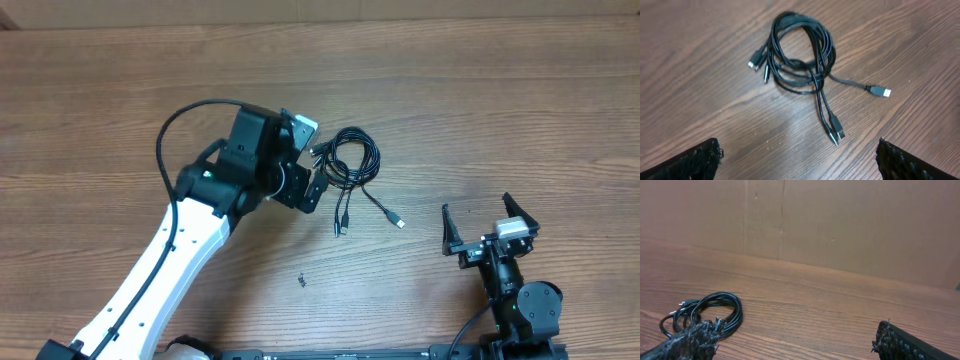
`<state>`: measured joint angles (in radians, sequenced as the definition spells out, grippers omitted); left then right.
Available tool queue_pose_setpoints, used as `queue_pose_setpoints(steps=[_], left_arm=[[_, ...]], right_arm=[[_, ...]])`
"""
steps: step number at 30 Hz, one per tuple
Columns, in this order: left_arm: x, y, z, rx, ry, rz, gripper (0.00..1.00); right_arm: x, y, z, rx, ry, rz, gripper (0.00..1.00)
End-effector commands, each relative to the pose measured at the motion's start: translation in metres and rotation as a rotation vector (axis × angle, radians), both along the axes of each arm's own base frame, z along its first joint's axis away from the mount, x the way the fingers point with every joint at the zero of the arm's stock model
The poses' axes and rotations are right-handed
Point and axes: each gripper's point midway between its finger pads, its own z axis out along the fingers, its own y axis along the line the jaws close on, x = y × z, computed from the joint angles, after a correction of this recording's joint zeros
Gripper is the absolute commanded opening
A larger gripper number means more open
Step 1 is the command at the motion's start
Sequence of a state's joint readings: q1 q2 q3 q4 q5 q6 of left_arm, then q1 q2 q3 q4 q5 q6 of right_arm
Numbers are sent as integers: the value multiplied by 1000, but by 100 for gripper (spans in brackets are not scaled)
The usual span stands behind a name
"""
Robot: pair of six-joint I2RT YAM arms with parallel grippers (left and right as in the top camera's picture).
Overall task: Untangle cables
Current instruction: 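Move the left gripper forward over the black cable bundle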
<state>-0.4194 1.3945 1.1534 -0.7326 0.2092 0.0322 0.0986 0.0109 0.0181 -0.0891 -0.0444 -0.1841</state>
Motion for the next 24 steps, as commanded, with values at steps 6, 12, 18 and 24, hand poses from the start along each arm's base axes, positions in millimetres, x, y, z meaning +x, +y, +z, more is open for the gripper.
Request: queue_pose_setpoints(steps=[6, 12, 18, 24], left_arm=[[19, -14, 23, -21, -34, -27, 99], [56, -27, 9, 15, -2, -14, 100], [78, -33, -19, 51, 14, 0, 100], [89, -30, -48, 106, 33, 23, 100]], right_arm=[[0, -2, -1, 0, -5, -10, 100], [0, -2, -1, 0, -5, -10, 100], [0, -2, -1, 0, -5, -11, 100], [0, -2, -1, 0, -5, -11, 100]])
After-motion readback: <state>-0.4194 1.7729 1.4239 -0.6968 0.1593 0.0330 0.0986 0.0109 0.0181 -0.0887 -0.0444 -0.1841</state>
